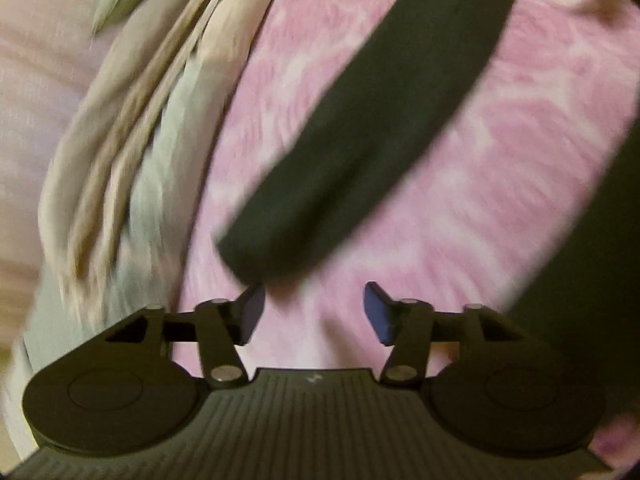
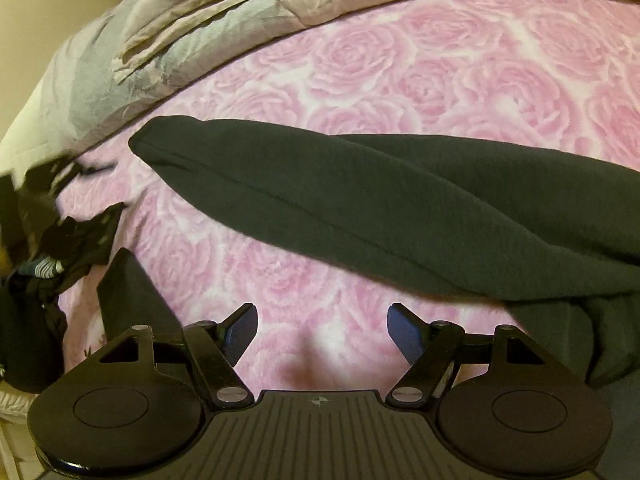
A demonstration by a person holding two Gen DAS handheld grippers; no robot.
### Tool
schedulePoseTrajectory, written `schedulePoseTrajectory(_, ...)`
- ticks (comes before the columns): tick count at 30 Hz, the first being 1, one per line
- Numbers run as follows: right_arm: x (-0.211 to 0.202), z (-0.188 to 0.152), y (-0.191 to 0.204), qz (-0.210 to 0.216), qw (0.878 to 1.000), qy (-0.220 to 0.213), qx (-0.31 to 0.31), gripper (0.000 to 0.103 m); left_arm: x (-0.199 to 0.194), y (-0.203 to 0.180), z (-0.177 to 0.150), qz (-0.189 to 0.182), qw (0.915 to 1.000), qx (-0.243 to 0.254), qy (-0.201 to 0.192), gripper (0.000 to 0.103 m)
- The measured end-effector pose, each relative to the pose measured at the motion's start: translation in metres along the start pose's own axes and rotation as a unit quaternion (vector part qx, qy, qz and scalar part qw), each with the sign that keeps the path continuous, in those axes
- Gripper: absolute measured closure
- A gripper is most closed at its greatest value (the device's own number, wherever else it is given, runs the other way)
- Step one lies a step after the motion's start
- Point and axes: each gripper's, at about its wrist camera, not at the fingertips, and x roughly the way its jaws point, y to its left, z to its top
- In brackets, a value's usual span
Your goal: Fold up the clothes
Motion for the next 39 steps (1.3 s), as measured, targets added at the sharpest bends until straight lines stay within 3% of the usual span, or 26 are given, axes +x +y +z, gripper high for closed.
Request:
schedulePoseTrajectory(2,-0.006,-0.006,-0.004,-0.006,1.000,-0.003,0.002,0.028,0.026,0.002,0.012,0.001,0.9986,0.052,0.005,0.042)
schedulePoseTrajectory(3,-0.010,-0.009,-0.009,-0.013,1.000,-0.004,0.005,0.028,0.039,0.003,0.015,-0.010,0.9970,0.075,0.014,0.050)
schedulePoseTrajectory(4,-0.014,-0.012,-0.015,-0.020,1.000,-0.005,0.009,0.028,0.051,0.002,0.018,-0.024,0.9946,0.098,0.025,0.064)
schedulePoseTrajectory(5,-0.018,-0.016,-0.021,-0.027,0.999,-0.006,0.015,0.028,0.058,0.005,0.019,-0.046,0.9931,0.102,0.034,0.099)
schedulePoseTrajectory(7,-0.028,-0.024,-0.035,-0.044,0.998,-0.008,0.036,0.028,0.051,0.015,0.019,-0.052,0.9946,0.086,0.025,0.098)
schedulePoseTrajectory(9,-0.042,-0.030,-0.049,-0.057,0.996,-0.015,0.059,0.028,0.018,0.030,0.010,0.001,0.9984,0.056,-0.011,0.098)
schedulePoseTrajectory(11,-0.056,-0.034,-0.061,-0.066,0.994,-0.025,0.083,0.028,-0.013,0.042,-0.009,0.055,0.9982,0.016,-0.016,0.098)
schedulePoseTrajectory(14,-0.070,-0.039,-0.076,-0.068,0.990,-0.030,0.122,0.028,-0.041,0.020,-0.044,0.026,0.9989,0.014,0.036,0.098)
schedulePoseTrajectory(17,-0.078,-0.045,-0.084,-0.064,0.986,-0.025,0.152,0.028,-0.051,-0.017,-0.065,-0.049,0.9937,0.053,0.085,0.095)
schedulePoseTrajectory(18,-0.083,-0.045,-0.085,-0.066,0.986,-0.027,0.152,0.028,-0.054,-0.022,-0.066,-0.058,0.9926,0.048,0.095,0.094)
schedulePoseTrajectory(21,-0.102,-0.048,-0.091,-0.078,0.986,-0.036,0.140,0.028,-0.064,-0.024,-0.063,-0.068,0.9899,0.013,0.123,0.091)
schedulePoseTrajectory(24,-0.128,-0.049,-0.113,-0.108,0.984,-0.053,0.135,0.028,-0.069,0.009,-0.052,-0.076,0.9844,-0.079,0.137,0.088)
schedulePoseTrajectory(30,-0.174,-0.023,-0.209,-0.149,0.970,-0.095,0.169,0.028,-0.063,0.028,0.045,-0.102,0.9815,-0.140,0.083,0.068)
schedulePoseTrajectory(33,-0.180,0.000,-0.274,-0.153,0.962,-0.110,0.197,0.028,-0.060,0.036,0.095,-0.115,0.9778,-0.167,0.054,0.065)
schedulePoseTrajectory(36,-0.177,0.019,-0.326,-0.121,0.959,-0.114,0.231,0.028,-0.049,0.039,0.151,-0.137,0.9727,-0.186,0.026,0.065)
schedulePoseTrajectory(39,-0.165,0.033,-0.373,-0.052,0.953,-0.106,0.278,0.028,-0.013,0.024,0.215,-0.183,0.9682,-0.171,0.006,0.065)
